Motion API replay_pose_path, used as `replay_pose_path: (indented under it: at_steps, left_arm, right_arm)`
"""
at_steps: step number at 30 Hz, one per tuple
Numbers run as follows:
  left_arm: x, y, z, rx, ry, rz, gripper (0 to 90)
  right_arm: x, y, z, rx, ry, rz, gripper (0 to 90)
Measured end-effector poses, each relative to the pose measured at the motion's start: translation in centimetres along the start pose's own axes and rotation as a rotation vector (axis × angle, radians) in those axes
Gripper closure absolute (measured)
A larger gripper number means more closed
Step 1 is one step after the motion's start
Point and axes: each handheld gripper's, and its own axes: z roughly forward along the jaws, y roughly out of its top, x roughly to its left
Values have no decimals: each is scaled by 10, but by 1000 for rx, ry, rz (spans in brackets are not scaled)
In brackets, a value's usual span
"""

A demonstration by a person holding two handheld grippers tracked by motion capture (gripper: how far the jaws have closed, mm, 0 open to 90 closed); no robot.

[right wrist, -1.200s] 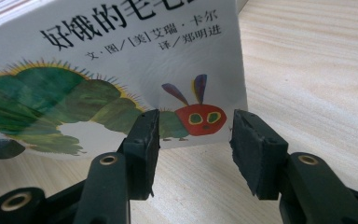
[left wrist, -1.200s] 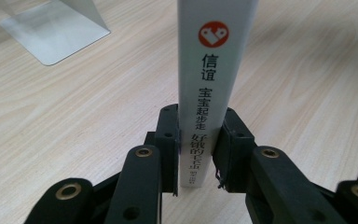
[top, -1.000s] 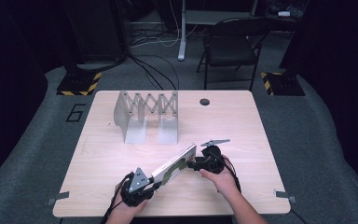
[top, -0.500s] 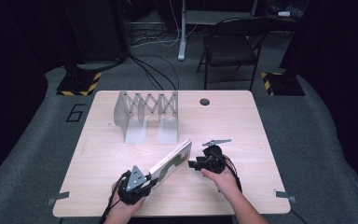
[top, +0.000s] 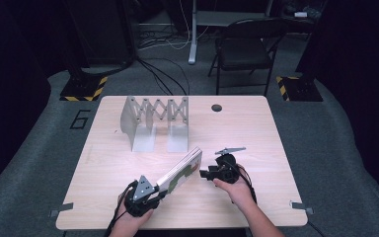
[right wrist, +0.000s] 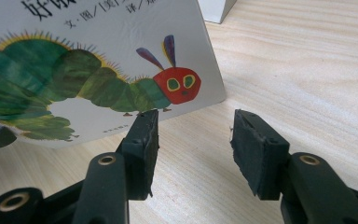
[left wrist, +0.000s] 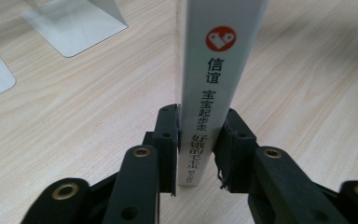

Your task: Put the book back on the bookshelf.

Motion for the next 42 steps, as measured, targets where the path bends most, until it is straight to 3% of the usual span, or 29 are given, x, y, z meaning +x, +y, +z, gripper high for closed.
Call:
replay_pose_path:
  at_steps: [5, 13, 25, 32, 42]
  left_arm:
    - [2, 1, -2, -15, -6, -22, 666]
    - [1, 4, 3, -16, -9, -17, 629]
    - [4, 9, 14, -25, -20, -42, 559]
    - [4, 13, 18, -38, -34, -55, 558]
    - [5, 17, 24, -55, -31, -58, 558]
  right_arm:
    - [1, 0, 0, 5, 0, 4, 508]
    - [1, -2, 0, -1, -2, -6, 506]
    - [-2, -9, -7, -1, -19, 19, 504]
    - [-5, -14, -12, -6, -27, 17, 498]
    - [-8, -20, -20, -9, -45, 53, 496]
